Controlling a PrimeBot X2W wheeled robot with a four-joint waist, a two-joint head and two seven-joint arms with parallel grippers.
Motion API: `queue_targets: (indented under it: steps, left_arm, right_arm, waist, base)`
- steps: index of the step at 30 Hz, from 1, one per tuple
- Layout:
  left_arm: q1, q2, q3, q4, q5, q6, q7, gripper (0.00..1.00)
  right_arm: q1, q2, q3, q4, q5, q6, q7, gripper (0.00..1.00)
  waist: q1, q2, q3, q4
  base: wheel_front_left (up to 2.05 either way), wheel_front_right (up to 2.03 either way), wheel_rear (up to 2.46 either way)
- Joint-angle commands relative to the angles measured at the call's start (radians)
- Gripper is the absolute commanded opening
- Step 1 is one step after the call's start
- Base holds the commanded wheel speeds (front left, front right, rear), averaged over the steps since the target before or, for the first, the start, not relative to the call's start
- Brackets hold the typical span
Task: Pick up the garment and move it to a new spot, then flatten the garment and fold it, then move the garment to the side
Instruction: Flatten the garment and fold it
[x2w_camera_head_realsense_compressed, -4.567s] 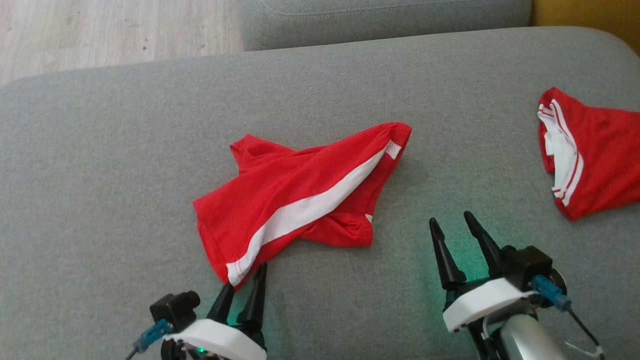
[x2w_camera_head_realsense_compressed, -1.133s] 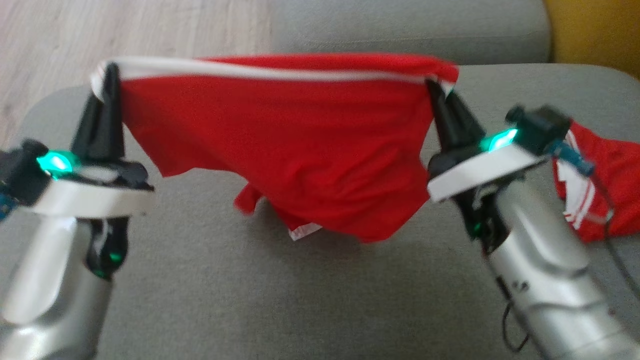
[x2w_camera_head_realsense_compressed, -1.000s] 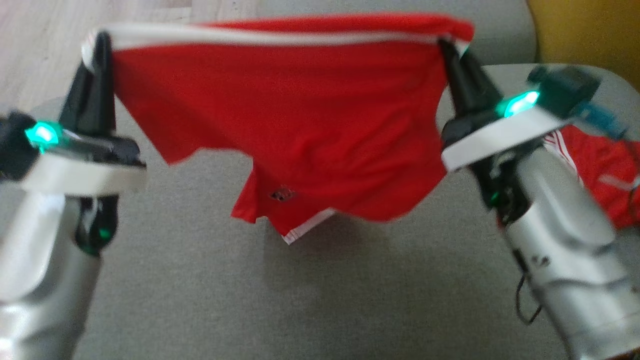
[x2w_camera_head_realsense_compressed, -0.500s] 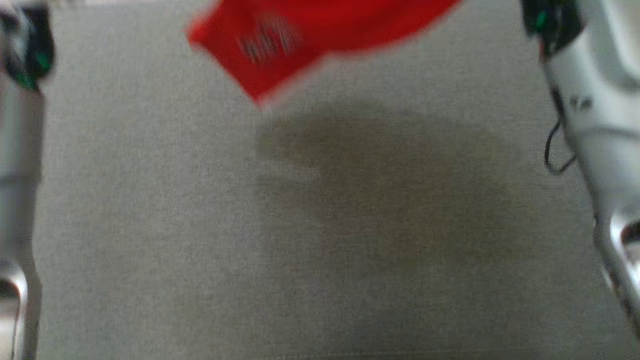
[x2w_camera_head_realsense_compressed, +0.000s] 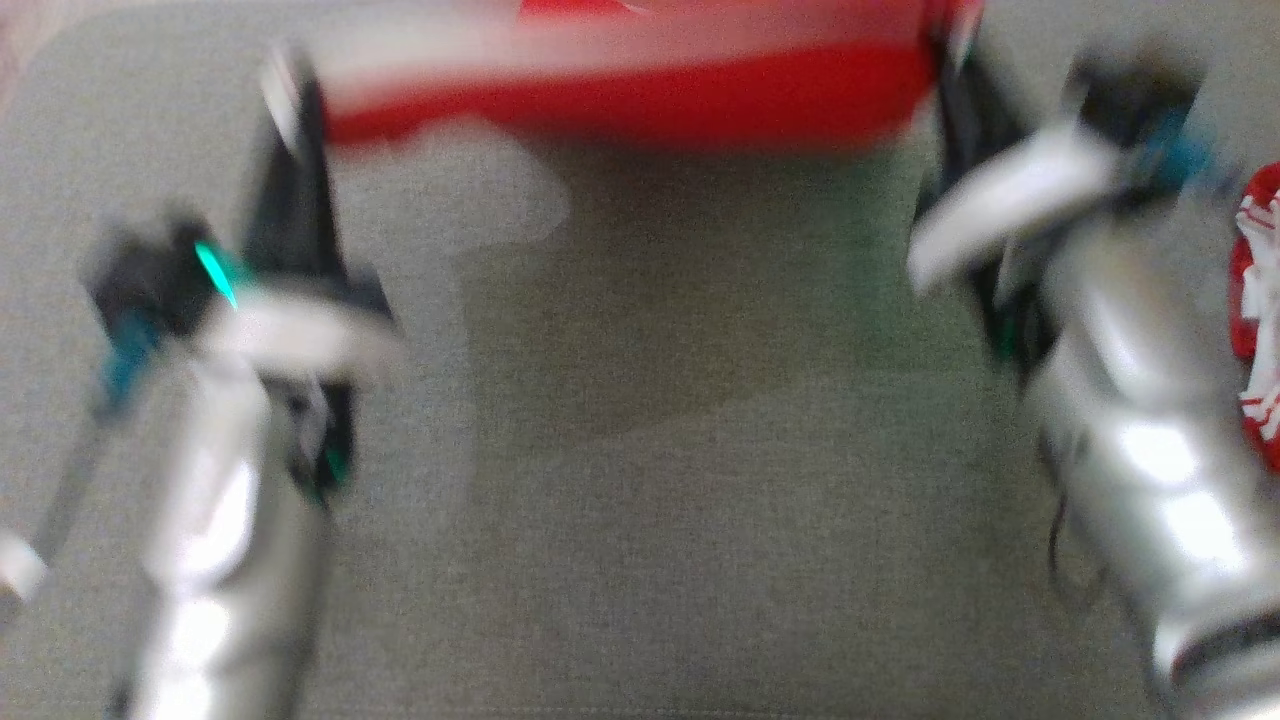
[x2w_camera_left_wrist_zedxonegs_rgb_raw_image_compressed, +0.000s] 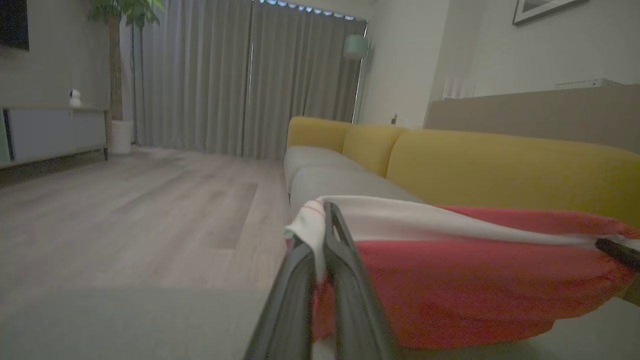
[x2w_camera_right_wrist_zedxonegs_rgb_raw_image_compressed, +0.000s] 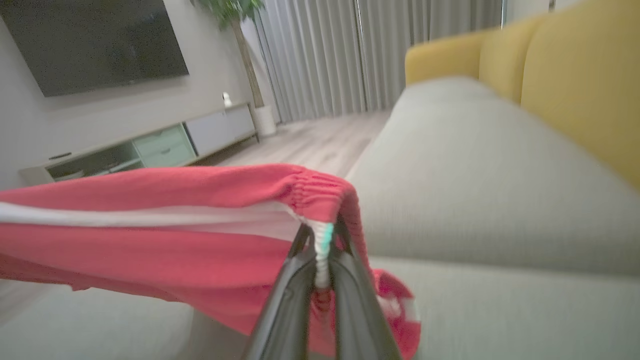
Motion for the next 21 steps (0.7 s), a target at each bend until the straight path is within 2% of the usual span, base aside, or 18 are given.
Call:
queue_targets:
  steps: [1,4,10,21]
  left_arm:
    - [0.012,0.023,0.049,-0.025,-0.010,0.002,-0.004,0.00]
    - [0.187,-0.021,0.028,-0.007,-0.043,0.001,-0.004,0.00]
    - [0.417,-0.060,0.023,0.009,-0.080,0.001,-0.004,0.00]
    - [0.652,-0.077,0.115,-0.042,-0.059,0.000,-0.004,0.00]
  right_arm:
    - [0.029,0.003,0.013,-0.021,0.024,-0.001,-0.006,0.00]
    - [0.188,0.005,0.059,-0.010,0.127,-0.001,-0.006,0.00]
    - [0.431,-0.007,0.149,-0.059,0.294,-0.001,0.009,0.00]
    - [0.665,-0.135,0.240,-0.239,0.477,-0.001,0.010,0.00]
  waist:
    - [0.0000,0.0000,-0.012,-0.003]
    - [0.0000,0.0000,-0.033,-0.011]
    - [0.0000,0.0000,-0.099,-0.032]
    - [0.0000,0.0000,-0.263,-0.046]
  base:
    - [0.00,0.00,0.00]
    - [0.00,0.00,0.00]
    - [0.00,0.00,0.00]
    - [0.00,0.00,0.00]
